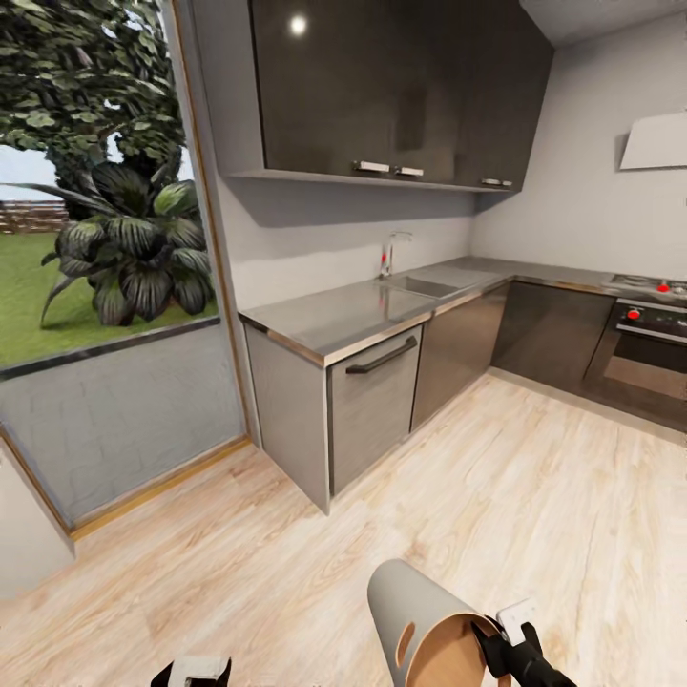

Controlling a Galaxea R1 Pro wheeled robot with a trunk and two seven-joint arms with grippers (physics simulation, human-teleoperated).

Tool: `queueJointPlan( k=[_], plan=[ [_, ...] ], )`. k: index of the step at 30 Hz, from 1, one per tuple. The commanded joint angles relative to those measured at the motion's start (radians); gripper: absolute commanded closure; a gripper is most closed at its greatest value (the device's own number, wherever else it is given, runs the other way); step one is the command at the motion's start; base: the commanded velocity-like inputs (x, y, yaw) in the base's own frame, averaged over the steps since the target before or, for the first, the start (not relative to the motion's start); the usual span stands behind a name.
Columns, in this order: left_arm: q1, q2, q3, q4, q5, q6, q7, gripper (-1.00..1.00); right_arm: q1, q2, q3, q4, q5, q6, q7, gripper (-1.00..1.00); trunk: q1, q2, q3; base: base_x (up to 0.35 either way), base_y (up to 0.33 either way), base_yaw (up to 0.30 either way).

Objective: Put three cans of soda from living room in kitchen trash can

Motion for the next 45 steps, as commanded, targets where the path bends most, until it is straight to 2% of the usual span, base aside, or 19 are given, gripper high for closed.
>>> queueJointPlan(
  k=[1, 14, 23, 45],
  plan=[
    [0.0, 0.0, 0.0, 0.0, 0.0, 0.0, 0.0, -1.0, -0.001, 0.0, -0.006, -0.002, -0.001, 0.0, 0.001, 1.0, 0.0, 0.0, 0.0, -0.103, 0.0, 0.0],
    [0.0, 0.0, 0.0, -0.001, 0.0, -0.007, 0.0, -1.0, -0.001, 0.0, -0.004, -0.002, -0.001, 0.0, 0.0, 1.0, 0.0, 0.0, 0.0, -0.018, 0.0, 0.0],
    [0.0, 0.0, 0.0, -0.001, 0.0, -0.007, 0.0, -1.0, -0.001, 0.011, -0.004, -0.002, -0.001, 0.0, -0.006, 1.0, 0.0, 0.0, 0.0, 0.0, 0.0, -0.015],
    [0.0, 0.0, 0.0, 0.001, 0.0, -0.007, 0.0, -1.0, -0.001, 0.013, -0.008, -0.002, -0.001, 0.0, -0.006, 1.0, 0.0, 0.0, 0.0, 0.0, 0.0, -0.236]
  ],
)
